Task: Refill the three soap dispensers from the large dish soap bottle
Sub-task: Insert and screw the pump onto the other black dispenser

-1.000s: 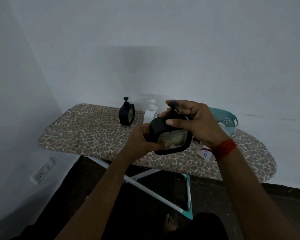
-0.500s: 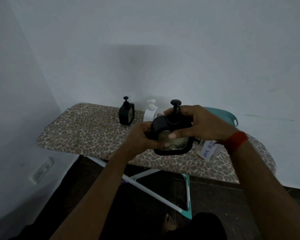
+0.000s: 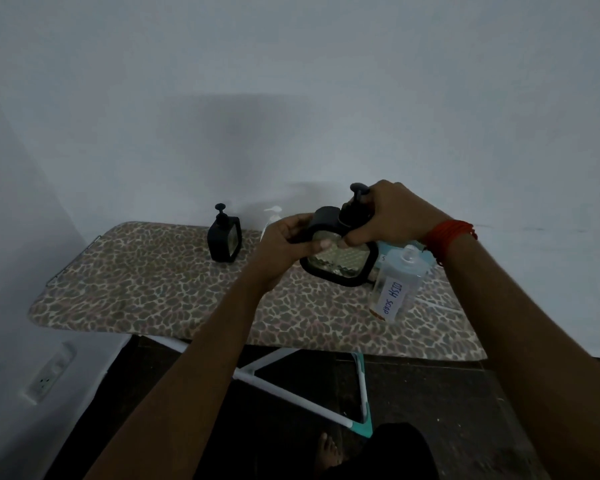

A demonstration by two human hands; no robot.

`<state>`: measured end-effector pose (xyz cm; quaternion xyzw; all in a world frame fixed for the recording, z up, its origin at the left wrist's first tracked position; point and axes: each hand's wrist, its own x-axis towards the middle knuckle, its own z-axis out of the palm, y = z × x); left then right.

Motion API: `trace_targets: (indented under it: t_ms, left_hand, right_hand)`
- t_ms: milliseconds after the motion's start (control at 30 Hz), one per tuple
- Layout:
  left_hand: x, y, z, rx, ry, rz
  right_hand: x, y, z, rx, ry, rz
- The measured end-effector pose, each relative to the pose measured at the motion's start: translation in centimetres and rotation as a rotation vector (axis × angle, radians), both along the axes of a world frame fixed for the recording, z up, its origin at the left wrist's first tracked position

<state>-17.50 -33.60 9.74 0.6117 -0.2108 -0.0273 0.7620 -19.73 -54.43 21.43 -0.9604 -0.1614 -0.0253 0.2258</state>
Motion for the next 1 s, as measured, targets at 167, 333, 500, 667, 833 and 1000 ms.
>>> trace_targets:
  t_ms: [167, 333, 500, 667, 833, 1000]
  left_hand:
    - [3.4, -3.7, -2.2, 0.221, -0.116, 0.306]
    - [7.3, -6.6, -10.5, 0.884, 0.005, 0.377]
    - [9.1, -8.3, -18.3, 1.226, 0.027, 0.288]
    - [10.1, -8.9, -20.7, 1.402, -0.075, 0.328]
    - [10.0, -8.8, -21.0, 1.382, -0.085, 0.341]
    - [9.9, -8.7, -21.2, 1.391, -0.08, 0.345]
  right_hand:
    - [3.2, -3.0, -0.5, 0.076, -0.062, -0.164]
    - [8.1, -6.1, -1.2, 0.264, -0.112, -0.418]
    - [13.8, -8.6, -3.8, 0.345, -0.072, -0.57]
    - [17.9, -10.9, -8.3, 0.3, 0.002, -0.683]
    - [19.3, -11.1, -11.6, 0.281, 0.041, -0.721]
    - [20.4, -10.6, -14.0, 0.197, 0.082, -0.71]
